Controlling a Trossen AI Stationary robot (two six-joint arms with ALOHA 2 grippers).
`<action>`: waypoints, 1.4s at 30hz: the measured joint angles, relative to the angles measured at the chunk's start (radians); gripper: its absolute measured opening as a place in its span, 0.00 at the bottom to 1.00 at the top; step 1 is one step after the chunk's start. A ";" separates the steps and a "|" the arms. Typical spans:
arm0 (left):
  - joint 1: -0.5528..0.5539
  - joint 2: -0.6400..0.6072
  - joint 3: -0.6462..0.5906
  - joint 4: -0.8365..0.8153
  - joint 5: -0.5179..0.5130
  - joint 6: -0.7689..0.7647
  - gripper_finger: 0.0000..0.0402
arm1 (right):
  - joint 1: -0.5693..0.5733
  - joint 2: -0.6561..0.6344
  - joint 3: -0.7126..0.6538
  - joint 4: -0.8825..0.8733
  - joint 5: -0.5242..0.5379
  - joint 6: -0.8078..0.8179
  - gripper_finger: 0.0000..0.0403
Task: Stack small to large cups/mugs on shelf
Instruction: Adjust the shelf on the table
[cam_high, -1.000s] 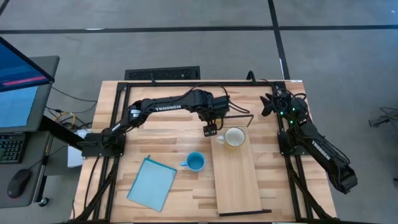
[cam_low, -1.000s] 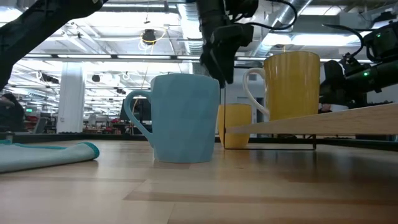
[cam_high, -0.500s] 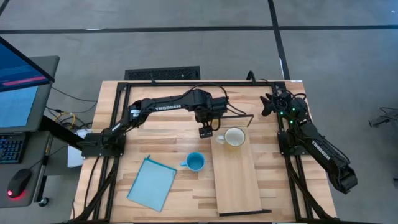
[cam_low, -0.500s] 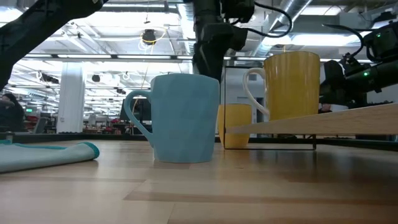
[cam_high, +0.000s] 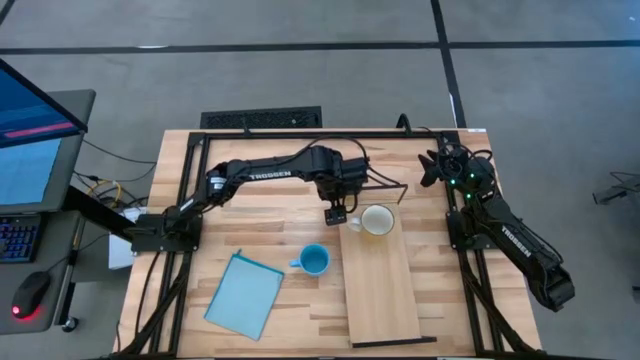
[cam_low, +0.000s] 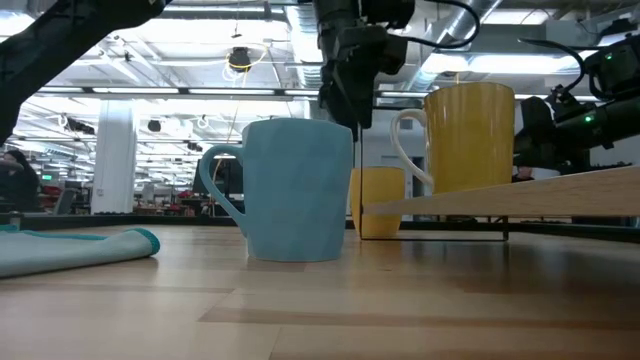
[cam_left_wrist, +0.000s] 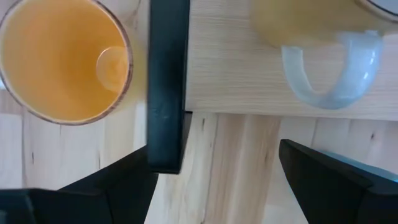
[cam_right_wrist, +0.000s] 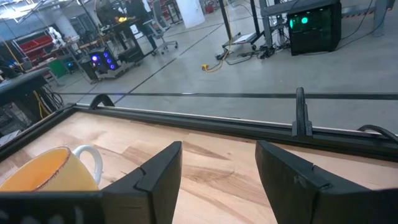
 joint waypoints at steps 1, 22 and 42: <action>0.000 0.000 0.000 0.000 0.000 0.000 0.79 | 0.000 0.000 0.000 0.000 0.000 0.000 0.56; 0.000 0.000 0.000 0.092 0.016 -0.018 0.79 | 0.000 0.000 0.000 0.000 0.000 0.000 0.56; -0.021 0.000 0.001 -0.005 0.093 -0.029 0.79 | 0.000 0.000 0.000 0.000 0.000 -0.029 0.56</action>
